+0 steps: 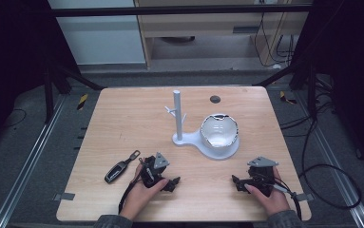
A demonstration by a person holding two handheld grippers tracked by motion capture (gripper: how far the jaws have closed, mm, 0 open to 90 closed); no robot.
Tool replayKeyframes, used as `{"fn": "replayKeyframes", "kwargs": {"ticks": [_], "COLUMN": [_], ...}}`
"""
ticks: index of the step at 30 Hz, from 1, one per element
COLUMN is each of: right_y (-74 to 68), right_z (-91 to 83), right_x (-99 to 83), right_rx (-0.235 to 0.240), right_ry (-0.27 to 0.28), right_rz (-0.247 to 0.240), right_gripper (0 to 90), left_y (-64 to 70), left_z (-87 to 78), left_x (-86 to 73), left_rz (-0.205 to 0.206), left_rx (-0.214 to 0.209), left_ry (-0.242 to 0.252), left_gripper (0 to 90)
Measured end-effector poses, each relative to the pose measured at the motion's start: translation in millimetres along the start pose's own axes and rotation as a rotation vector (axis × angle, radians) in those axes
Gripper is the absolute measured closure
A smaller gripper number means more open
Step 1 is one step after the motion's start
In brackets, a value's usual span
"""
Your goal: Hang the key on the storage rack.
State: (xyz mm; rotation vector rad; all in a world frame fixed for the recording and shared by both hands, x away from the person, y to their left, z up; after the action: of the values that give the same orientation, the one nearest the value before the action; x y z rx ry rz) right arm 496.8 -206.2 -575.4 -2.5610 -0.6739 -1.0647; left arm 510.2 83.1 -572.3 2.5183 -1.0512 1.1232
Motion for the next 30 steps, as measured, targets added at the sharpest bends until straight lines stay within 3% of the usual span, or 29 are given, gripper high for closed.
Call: {"fn": "replayKeyframes", "kwargs": {"ticks": [12, 16, 20, 22, 25, 30], "right_y": [-0.5, -0.6, -0.7, -0.8, -0.8, -0.8], "right_z": [-0.3, -0.4, -0.4, -0.3, -0.3, -0.5], "right_x": [-0.2, -0.2, -0.3, -0.3, -0.3, -0.4], "right_rx": [0.002, 0.003, 0.002, 0.003, 0.003, 0.002], "right_ry": [-0.001, -0.001, -0.001, 0.0, -0.001, -0.001], "right_rz": [-0.004, -0.004, -0.004, -0.004, -0.005, -0.005], "right_gripper": [0.6, 0.7, 0.7, 0.6, 0.6, 0.6], "left_y": [-4.2, -11.3, -24.6, -41.2, -53.6, -59.5], "left_z": [-3.5, -11.5, -22.9, -34.3, -41.6, -45.0], "left_x": [-1.1, 2.5, 4.5, 5.3, 2.5, -1.4], "left_rz": [0.008, -0.008, -0.04, -0.065, -0.085, -0.072], "left_rx": [-0.003, 0.009, 0.028, 0.064, 0.084, 0.096], "left_ry": [-0.015, 0.012, 0.034, 0.064, 0.071, 0.051], "left_gripper": [4.7, 4.8, 5.4, 5.5, 5.5, 5.5]}}
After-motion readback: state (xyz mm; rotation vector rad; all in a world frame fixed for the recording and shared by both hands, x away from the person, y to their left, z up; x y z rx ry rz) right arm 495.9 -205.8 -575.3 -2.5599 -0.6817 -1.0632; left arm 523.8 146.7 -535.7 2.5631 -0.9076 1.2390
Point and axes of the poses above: each handheld gripper's, and its own axes: z roughly forward along the jaws, x roughly out of its top, y roughly to its right, the point moved 9 cm from there along z, roughly forward along the jaws, and after that the axes turned 7 degrees about x, right-handed, at the moved point
